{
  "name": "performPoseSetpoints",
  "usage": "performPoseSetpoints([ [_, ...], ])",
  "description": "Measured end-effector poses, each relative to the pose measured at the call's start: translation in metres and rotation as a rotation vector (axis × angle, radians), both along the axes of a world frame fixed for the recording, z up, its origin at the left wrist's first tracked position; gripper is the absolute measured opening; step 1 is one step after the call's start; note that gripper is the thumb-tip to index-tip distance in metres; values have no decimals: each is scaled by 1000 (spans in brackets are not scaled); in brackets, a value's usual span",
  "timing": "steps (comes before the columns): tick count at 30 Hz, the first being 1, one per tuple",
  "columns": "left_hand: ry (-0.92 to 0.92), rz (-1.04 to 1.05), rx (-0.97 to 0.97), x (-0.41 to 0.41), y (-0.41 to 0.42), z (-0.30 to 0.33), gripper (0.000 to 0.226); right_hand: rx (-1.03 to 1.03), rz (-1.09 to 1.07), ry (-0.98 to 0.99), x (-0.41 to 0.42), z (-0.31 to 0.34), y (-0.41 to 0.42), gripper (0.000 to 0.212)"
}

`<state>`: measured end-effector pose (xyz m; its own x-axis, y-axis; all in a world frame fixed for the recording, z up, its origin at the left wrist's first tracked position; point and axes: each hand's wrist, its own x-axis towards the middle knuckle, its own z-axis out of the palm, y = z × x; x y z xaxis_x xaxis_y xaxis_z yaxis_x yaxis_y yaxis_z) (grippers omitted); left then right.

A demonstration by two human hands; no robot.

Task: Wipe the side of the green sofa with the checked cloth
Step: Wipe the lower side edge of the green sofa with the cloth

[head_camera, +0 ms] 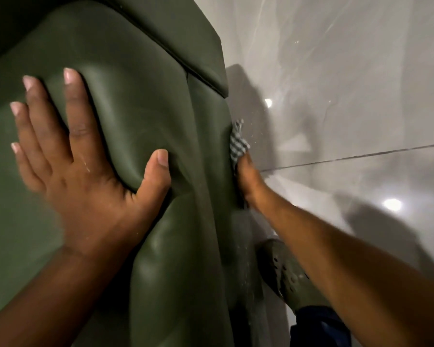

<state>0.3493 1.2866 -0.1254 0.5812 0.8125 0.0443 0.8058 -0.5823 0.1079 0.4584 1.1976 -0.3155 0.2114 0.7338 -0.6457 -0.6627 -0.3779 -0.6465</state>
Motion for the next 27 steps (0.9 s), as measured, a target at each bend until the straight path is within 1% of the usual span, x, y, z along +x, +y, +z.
performPoseSetpoints([
  [1,7,-9,27,0,-1,0,101,-6,28,23,-8,2,-12,49],
  [2,24,-18,27,-1,-1,-2,100,-66,13,50,-17,3,-20,45],
  [3,42,-21,19,-1,-1,-2,98,-81,-30,53,-27,7,-33,43],
  [4,38,-8,-10,-6,3,-5,97,-59,-32,-41,-37,6,-42,42],
  [5,13,23,-39,-9,6,-7,96,-4,1,-199,-45,3,-47,42],
  [6,-10,55,-64,-11,9,-7,96,46,9,-287,-50,1,-48,40],
  [7,6,73,-73,-12,10,-7,97,88,2,-338,-53,-2,-46,40],
  [9,92,37,-91,-14,9,-7,103,144,-5,-405,-53,3,-38,48],
  [10,84,20,-87,-12,7,-5,102,156,10,-440,-50,8,-33,54],
  [12,-26,11,-45,-5,4,-3,99,193,58,-521,-41,19,-21,57],
  [13,-36,-1,-3,-1,2,-1,100,208,59,-552,-35,21,-14,58],
  [15,21,-26,68,5,-6,3,103,241,72,-607,-20,19,5,62],
  [16,43,-36,95,9,-11,7,104,246,63,-591,-12,17,19,63],
  [17,51,-38,116,12,-16,9,104,226,21,-533,-6,14,29,61],
  [18,58,-32,127,15,-21,11,103,194,-84,-416,-1,3,40,55],
  [19,69,-28,137,18,-23,11,102,111,-200,-288,6,-5,43,49],
  [20,88,-25,145,21,-24,12,99,68,-257,-209,7,-17,41,45],
  [21,108,-27,149,22,-23,12,95,56,-231,-121,5,-26,40,46],
  [22,121,-30,139,22,-24,12,91,71,-150,-69,-1,-30,36,49],
  [23,129,-43,128,22,-23,11,88,96,-102,-95,-9,-34,29,52],
  [24,137,-71,126,23,-22,11,84,66,-81,-166,-14,-36,24,52],
  [25,152,-98,131,23,-22,11,81,39,-66,-219,-18,-33,15,50],
  [26,165,-118,137,24,-21,9,78,51,-51,-280,-22,-27,5,46],
  [27,170,-126,143,25,-21,9,76,72,-52,-300,-26,-21,-7,45],
])
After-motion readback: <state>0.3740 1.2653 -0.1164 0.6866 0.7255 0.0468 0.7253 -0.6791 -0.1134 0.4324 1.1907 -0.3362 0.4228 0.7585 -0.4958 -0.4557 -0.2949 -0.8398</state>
